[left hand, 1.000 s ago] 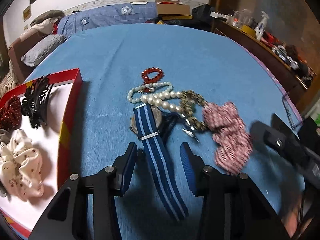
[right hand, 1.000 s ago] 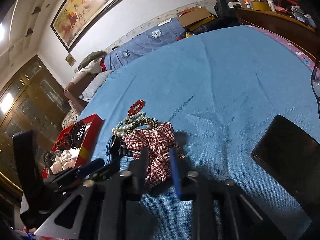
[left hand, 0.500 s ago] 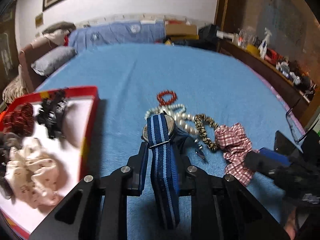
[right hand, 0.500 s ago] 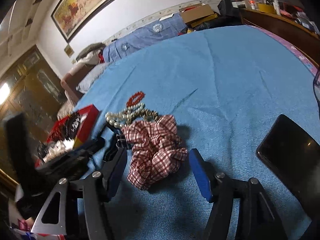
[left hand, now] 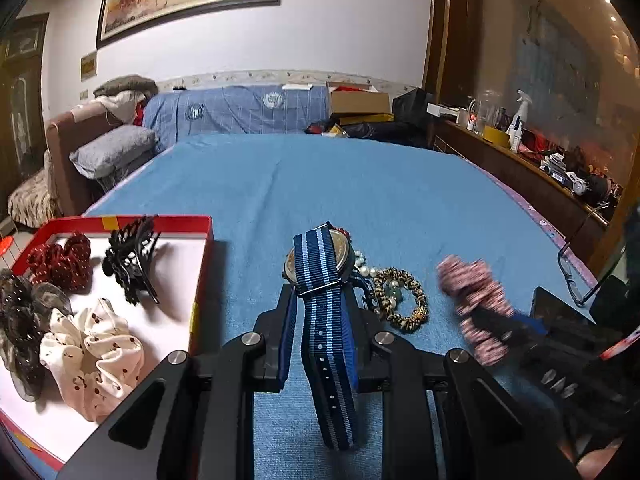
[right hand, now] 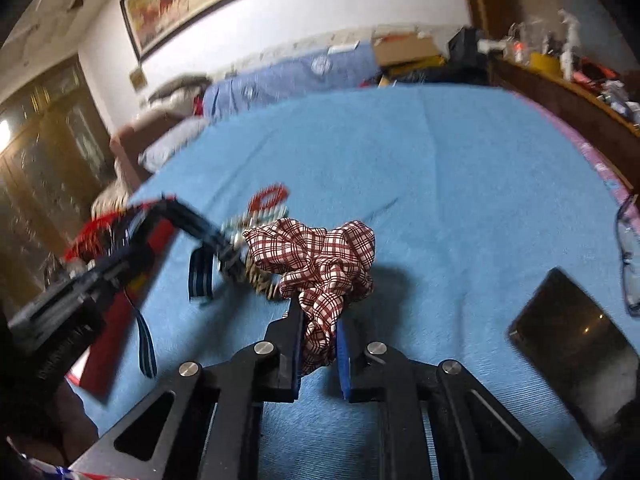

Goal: Organize jewelry
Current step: 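Lift the plaid scrunchie with the right tool while the left tool lifts the watch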

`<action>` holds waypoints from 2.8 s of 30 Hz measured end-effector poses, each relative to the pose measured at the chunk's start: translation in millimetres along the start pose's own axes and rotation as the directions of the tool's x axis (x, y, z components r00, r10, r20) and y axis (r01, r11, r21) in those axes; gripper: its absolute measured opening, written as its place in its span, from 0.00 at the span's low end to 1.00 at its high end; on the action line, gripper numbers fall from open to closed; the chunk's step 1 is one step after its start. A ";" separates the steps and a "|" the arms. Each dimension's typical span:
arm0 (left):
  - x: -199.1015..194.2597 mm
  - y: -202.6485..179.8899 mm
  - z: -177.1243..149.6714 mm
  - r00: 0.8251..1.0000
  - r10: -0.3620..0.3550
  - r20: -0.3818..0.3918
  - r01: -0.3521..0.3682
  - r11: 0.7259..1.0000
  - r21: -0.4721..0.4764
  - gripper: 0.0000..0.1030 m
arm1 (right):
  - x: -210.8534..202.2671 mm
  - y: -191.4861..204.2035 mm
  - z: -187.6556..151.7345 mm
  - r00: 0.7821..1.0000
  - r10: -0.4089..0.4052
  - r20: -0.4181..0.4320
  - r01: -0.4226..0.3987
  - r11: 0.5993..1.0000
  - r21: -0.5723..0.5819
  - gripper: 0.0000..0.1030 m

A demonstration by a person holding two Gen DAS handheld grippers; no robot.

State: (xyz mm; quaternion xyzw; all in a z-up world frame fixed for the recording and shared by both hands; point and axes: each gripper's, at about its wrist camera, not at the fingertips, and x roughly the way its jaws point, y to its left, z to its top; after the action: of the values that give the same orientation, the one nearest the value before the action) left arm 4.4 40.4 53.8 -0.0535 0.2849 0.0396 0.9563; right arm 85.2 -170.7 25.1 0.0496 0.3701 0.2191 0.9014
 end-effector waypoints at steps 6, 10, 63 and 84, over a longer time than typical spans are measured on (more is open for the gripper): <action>-11.1 -5.0 0.4 0.997 0.013 0.076 -0.015 1.000 0.021 0.19 | -27.8 -9.3 1.1 0.992 0.008 0.122 -0.014 0.999 0.046 0.14; -18.0 -10.8 -0.3 0.993 0.022 0.120 -0.028 0.998 0.047 0.19 | -33.6 -10.5 1.6 0.988 0.015 0.151 -0.024 0.998 0.058 0.14; -104.0 -40.4 -19.6 0.983 0.014 0.185 -0.040 0.990 0.136 0.20 | -87.9 -16.3 -41.0 0.971 0.025 0.238 -0.064 0.986 0.157 0.14; -129.1 -27.2 -22.4 0.977 0.010 0.212 -0.032 0.994 0.103 0.20 | -116.8 16.9 -37.0 0.964 0.059 0.258 -0.082 0.994 0.077 0.15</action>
State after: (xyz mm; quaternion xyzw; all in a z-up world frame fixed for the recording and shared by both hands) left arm -112.5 4.8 108.2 0.0049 0.1837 0.0401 0.9822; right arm -19.9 -208.7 78.1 0.1295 0.2583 0.2267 0.9301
